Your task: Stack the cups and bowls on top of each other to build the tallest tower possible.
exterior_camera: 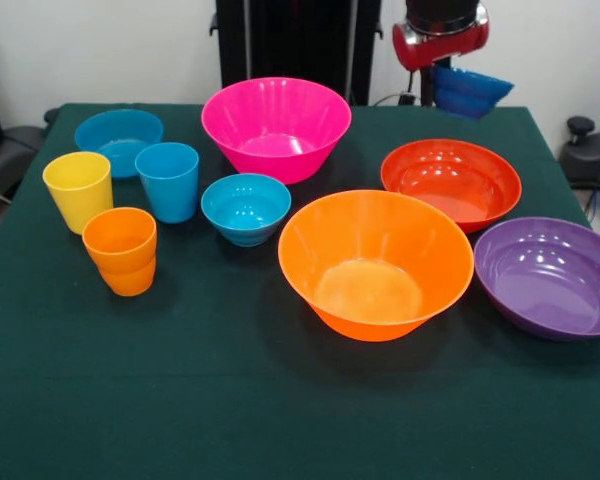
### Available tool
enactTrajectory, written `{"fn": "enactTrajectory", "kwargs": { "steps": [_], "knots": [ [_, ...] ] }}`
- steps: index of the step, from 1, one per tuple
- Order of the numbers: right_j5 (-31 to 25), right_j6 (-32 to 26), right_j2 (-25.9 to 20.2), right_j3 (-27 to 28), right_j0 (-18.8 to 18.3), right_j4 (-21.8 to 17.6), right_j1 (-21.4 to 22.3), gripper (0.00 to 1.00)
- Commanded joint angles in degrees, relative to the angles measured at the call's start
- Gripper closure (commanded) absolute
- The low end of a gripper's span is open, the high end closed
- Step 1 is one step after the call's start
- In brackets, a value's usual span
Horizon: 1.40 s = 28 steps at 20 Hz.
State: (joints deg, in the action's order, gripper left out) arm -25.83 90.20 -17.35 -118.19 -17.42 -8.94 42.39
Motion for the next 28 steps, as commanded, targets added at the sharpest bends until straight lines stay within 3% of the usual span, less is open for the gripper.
{"fn": "enactTrajectory", "kwargs": {
  "steps": [1, 8, 15, 19, 28],
  "knots": [
    [-7.0, -2.9, -5.9, 13.8, -2.1, 0.1, -6.8, 1.0],
    [-10.0, -7.6, -6.0, 19.1, -3.3, -4.5, -10.4, 1.0],
    [-19.7, -15.4, -6.1, 30.3, -5.5, -10.1, -12.2, 1.0],
    [-25.1, -19.7, -8.1, 32.9, -8.3, -12.6, -11.8, 1.0],
    [-28.2, -19.4, -12.3, 36.9, -10.9, -16.1, -14.9, 1.0]
  ]
}}
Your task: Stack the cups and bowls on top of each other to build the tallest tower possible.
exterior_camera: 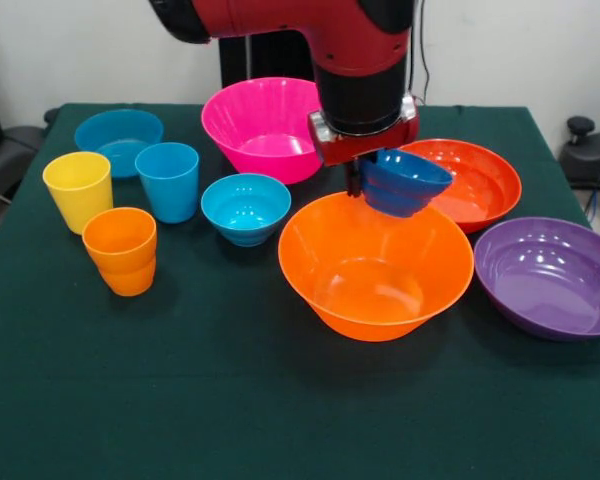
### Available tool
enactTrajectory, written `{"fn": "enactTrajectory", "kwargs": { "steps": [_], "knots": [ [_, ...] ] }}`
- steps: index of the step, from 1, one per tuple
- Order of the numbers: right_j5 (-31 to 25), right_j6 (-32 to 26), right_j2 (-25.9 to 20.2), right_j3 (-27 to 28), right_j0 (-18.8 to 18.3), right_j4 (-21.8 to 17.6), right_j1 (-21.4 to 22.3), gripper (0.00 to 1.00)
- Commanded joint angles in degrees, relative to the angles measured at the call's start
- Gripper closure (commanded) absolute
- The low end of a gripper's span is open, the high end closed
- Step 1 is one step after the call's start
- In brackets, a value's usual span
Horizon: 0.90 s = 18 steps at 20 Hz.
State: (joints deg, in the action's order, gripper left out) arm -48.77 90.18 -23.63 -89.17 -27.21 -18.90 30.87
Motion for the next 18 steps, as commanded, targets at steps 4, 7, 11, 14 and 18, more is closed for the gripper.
{"fn": "enactTrajectory", "kwargs": {
  "steps": [4, 7, 11, 14, 18],
  "knots": [
    [-3.2, -18.8, -7.4, 10.3, -1.6, -8.1, -6.2, 1.0],
    [-1.3, -18.5, -7.7, 12.4, -1.8, -9.8, -8.7, 1.0],
    [2.2, -17.5, -8.8, 12.3, -2.6, -11.1, -11.4, 1.0],
    [4.4, -17.3, -9.2, 12.7, -3.3, -13.0, -13.5, 1.0],
    [3.7, -17.9, -9.8, 12.3, -4.4, -14.8, -13.5, 1.0]
  ]
}}
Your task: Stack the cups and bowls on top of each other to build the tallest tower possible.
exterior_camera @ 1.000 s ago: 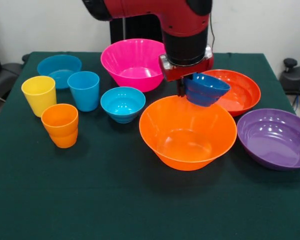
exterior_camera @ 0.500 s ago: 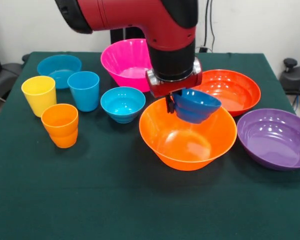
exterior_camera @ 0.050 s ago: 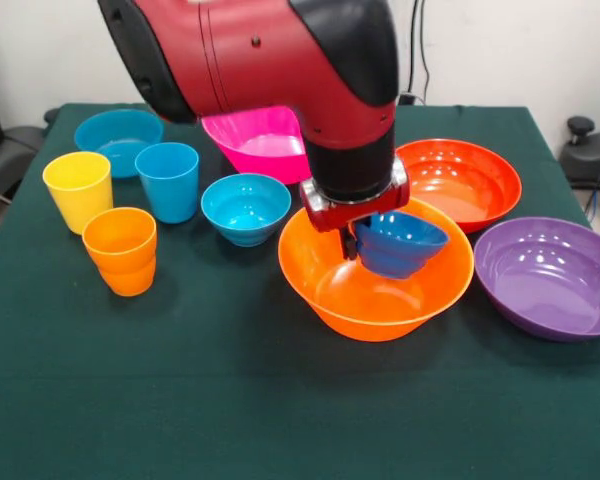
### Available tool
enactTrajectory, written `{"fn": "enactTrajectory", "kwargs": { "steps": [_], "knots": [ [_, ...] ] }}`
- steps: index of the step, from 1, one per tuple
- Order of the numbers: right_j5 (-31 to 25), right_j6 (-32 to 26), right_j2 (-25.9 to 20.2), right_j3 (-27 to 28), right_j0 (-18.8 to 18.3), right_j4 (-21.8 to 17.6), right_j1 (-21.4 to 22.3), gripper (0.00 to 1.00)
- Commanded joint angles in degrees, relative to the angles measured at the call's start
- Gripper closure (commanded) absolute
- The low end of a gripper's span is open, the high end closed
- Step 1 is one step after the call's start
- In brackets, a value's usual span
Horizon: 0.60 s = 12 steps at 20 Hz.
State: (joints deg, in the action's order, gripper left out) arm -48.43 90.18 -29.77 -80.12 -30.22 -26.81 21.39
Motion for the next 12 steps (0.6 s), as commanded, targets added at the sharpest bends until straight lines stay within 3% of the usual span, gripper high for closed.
{"fn": "enactTrajectory", "kwargs": {
  "steps": [1, 12],
  "knots": [
    [3.0, -18.2, -3.9, 3.0, -1.7, -7.1, -3.9, 1.0],
    [-1.0, -19.6, -5.5, 3.2, -3.6, -10.3, -2.3, 1.0]
  ]
}}
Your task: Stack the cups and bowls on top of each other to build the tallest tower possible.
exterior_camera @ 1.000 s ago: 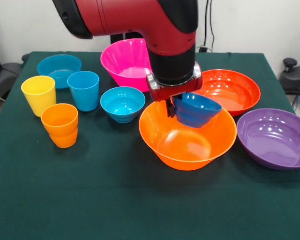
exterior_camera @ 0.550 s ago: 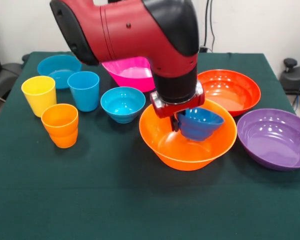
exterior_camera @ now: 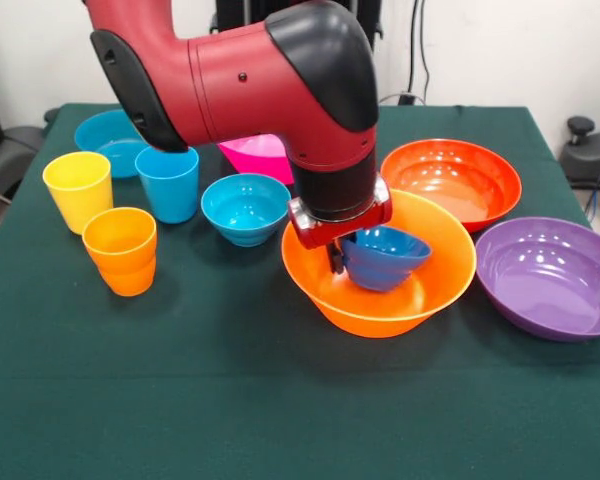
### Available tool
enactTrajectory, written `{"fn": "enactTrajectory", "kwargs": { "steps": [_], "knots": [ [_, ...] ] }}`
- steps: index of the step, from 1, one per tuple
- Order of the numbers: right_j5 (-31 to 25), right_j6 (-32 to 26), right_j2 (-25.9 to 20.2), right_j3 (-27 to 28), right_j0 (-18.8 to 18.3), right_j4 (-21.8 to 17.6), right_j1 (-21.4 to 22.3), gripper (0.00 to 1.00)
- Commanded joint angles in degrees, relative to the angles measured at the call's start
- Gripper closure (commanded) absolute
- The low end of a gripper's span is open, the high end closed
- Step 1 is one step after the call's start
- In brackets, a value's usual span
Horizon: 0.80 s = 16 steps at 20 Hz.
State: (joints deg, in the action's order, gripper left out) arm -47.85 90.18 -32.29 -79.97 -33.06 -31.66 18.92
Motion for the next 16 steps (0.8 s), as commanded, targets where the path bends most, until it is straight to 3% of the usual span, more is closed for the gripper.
{"fn": "enactTrajectory", "kwargs": {
  "steps": [1, 6, 7, 16],
  "knots": [
    [-1.7, -19.6, -3.2, 3.1, -0.8, -5.7, 0.2, 1.0],
    [-1.8, -18.9, -4.0, 3.0, -0.9, -6.1, 0.3, 1.0],
    [-1.5, -18.9, -4.6, 2.7, -1.0, -6.6, 0.3, 0.0],
    [-3.7, -18.6, -6.4, 1.1, -2.2, -5.0, 1.3, 0.0]
  ]
}}
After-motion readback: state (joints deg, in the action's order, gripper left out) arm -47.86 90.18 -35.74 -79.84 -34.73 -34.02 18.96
